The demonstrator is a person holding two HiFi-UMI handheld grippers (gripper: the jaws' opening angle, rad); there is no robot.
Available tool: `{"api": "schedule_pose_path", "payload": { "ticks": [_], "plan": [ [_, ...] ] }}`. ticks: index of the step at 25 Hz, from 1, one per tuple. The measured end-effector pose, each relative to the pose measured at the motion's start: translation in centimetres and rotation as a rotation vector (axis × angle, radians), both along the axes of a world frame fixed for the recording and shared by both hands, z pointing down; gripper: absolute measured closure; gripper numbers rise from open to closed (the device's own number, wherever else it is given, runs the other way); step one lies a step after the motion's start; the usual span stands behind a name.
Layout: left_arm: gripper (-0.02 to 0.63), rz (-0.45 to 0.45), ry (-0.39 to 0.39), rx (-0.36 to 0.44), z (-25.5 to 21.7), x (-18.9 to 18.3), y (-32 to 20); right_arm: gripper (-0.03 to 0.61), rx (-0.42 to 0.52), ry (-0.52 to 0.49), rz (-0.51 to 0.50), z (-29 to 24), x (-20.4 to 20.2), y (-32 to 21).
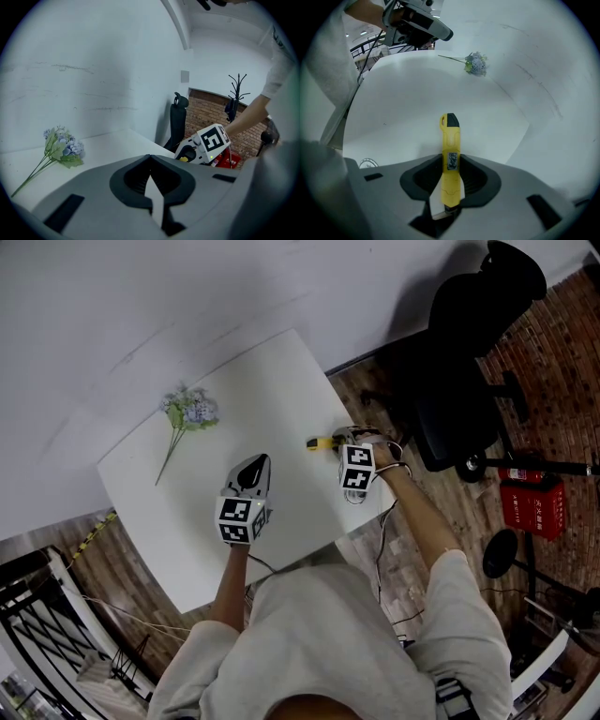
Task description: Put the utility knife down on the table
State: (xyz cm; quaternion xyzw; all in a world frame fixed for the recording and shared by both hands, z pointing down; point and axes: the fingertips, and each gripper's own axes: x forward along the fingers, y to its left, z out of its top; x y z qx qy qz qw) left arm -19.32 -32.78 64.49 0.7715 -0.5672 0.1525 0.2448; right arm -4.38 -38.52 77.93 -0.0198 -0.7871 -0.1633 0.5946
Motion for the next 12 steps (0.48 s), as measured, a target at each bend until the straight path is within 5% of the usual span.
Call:
{"api": "schedule_pose_path", "payload": {
  "ticks": [7,12],
  "plan": [
    [0.607,-0.002,-0.006,0.004,-0.24,0.07,0.12,0.452,-0.037,-0.007,-0.004,-0.1,-0.01,-0.13],
    [0.607,-0.008,-0.01,0.009,-0.63,-0.1,0.33,0.37,-0.026,-0.026,0.03,-0.4,-0.1,-0.84]
  ]
}}
